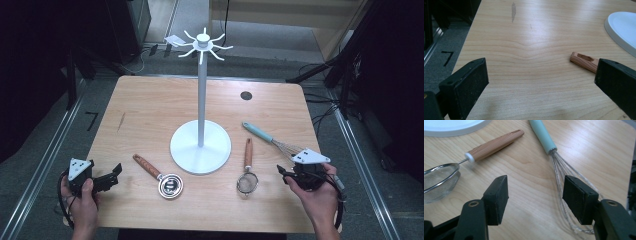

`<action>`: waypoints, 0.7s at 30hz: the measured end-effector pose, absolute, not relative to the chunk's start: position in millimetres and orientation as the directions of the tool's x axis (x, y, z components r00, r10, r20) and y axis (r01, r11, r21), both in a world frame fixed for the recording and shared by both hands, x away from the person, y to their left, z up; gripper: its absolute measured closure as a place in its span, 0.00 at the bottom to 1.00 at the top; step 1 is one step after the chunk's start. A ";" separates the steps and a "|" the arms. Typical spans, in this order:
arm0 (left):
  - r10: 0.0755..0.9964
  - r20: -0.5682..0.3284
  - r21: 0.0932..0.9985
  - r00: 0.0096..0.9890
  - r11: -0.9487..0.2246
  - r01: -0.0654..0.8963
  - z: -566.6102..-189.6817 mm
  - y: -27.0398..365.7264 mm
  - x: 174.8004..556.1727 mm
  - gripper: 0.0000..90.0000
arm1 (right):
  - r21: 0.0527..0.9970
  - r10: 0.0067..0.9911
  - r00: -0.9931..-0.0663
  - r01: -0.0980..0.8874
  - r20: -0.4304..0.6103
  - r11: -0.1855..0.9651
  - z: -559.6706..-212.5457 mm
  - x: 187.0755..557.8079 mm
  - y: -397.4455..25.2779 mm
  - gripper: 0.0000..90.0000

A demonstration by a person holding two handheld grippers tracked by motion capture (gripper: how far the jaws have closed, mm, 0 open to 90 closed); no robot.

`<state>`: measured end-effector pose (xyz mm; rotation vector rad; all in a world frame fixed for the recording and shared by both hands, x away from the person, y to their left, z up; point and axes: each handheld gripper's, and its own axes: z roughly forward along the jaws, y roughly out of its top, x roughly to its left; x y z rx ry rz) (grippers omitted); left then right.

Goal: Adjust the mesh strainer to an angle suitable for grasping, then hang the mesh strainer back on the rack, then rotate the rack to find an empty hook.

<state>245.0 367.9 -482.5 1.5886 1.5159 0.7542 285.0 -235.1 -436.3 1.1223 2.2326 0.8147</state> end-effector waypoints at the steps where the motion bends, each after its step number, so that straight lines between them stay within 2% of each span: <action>1: 0.989 -0.102 0.858 0.106 0.034 0.513 -482.5 367.9 244.9 0.00 | 0.696 0.826 -0.537 0.526 -0.174 0.489 -433.6 288.3 -234.8 0.43; 16: 0.988 -0.105 0.854 0.112 0.032 0.519 -482.6 368.3 245.7 0.00 | 0.652 0.813 -0.562 0.562 -0.151 0.509 -417.5 330.0 -234.1 0.41; 21: 0.985 -0.116 0.851 0.124 0.034 0.525 -482.8 368.0 245.8 0.00 | 0.613 0.803 -0.570 0.575 -0.176 0.542 -420.9 348.3 -233.8 0.37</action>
